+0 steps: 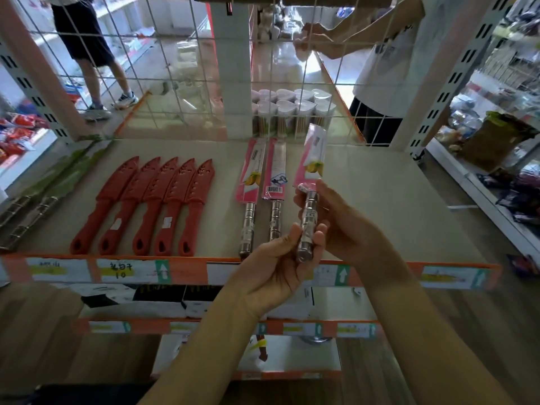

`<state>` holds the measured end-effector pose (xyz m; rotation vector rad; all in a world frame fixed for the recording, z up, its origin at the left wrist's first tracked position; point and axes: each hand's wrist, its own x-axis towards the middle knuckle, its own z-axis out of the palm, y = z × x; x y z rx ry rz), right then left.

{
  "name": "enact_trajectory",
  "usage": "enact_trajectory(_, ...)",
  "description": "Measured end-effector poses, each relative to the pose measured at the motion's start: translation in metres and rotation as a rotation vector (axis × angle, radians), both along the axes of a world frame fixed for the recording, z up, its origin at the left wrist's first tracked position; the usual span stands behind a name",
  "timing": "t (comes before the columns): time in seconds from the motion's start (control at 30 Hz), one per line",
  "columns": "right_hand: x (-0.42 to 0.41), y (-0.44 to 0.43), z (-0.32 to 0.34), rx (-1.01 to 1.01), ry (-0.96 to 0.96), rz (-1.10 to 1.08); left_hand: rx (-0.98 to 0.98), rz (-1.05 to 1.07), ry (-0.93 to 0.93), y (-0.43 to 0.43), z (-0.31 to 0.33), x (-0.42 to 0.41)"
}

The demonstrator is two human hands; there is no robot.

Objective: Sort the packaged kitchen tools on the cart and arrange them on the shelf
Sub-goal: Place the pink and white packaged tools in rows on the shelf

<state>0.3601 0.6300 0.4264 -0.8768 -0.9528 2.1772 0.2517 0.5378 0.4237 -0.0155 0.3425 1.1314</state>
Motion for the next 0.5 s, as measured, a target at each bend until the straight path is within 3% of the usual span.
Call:
enact_trajectory(0.1, 0.000, -0.002, 0.002, -0.058, 0.023, 0.010, -0.021, 0.006, -0.109, 0.001, -0.003, 0.000)
enact_trajectory(0.2, -0.003, 0.000, -0.001, -0.033, -0.020, -0.001, -0.017, 0.035, -0.106, 0.002, -0.004, -0.002)
enact_trajectory(0.5, -0.005, 0.010, 0.013, 0.134, -0.146, -0.012, 0.055, 0.012, 0.197, 0.008, -0.002, -0.006)
